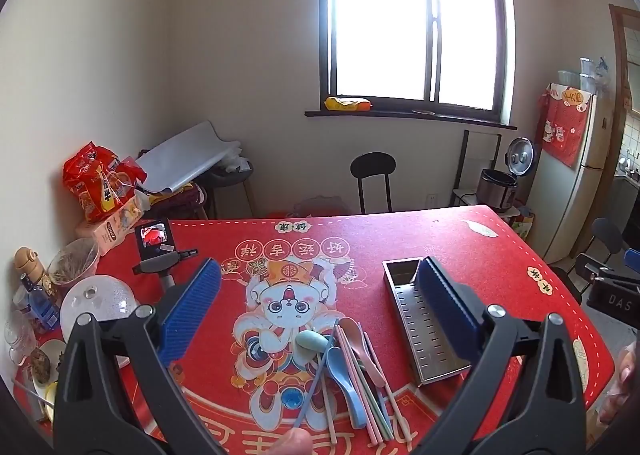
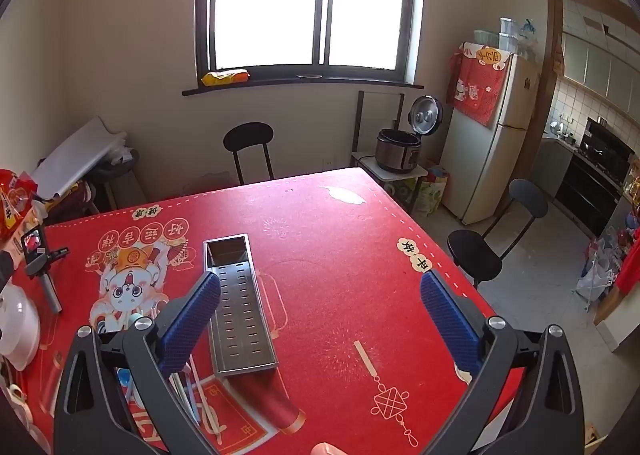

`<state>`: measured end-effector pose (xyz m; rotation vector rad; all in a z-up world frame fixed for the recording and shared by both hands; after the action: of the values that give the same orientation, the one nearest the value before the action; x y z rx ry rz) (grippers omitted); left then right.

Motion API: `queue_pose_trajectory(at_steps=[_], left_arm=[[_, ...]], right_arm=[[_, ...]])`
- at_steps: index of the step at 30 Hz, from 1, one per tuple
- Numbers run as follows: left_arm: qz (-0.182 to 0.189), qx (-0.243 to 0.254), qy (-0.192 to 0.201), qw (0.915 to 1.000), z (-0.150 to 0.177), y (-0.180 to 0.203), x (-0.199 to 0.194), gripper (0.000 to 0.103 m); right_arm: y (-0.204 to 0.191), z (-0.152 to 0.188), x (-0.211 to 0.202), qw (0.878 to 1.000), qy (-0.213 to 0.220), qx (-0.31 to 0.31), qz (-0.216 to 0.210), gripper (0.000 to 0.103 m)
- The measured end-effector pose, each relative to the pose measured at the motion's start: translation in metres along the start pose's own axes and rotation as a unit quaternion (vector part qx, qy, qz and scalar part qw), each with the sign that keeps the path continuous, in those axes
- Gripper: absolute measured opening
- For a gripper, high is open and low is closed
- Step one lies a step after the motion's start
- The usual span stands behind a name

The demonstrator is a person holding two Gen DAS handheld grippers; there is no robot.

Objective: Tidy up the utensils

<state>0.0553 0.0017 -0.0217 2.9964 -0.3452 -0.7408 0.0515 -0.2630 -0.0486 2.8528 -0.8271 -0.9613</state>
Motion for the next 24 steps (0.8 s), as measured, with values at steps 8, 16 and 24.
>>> queue_pose_trajectory(at_steps=[8,16,24], left_arm=[[0.0,0.0,0.001,1.0,0.0007,0.0001,-0.0001,0.098],[0.0,0.0,0.001,1.0,-0.0037,0.0024,-0.0025,0.098],[0.001,0.0,0.001,1.0,-0.0035,0.0023,-0.0026,0.098]], right_arm=[[0.0009,-0.0007,0.0013,1.0,-0.001,0.001,0.002,0.098],[0.0011,0.0004,0.0017,1.0,-0.002,0.001,0.002,0.098],[0.001,0.0007,0.002,1.0,-0.002,0.001,0.001,0.098]])
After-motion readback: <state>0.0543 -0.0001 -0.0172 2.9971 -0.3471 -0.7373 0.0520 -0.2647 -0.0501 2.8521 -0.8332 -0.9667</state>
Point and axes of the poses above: each gripper's, at about its wrist camera, not at the fingertips, and x roughly the way its jaws point, y to its right, z to its underside, the point moved 6 cm from there along x, roughly the way its jaws point, and after that the axes turned 13 degrees about z, right-handed, at the moved point
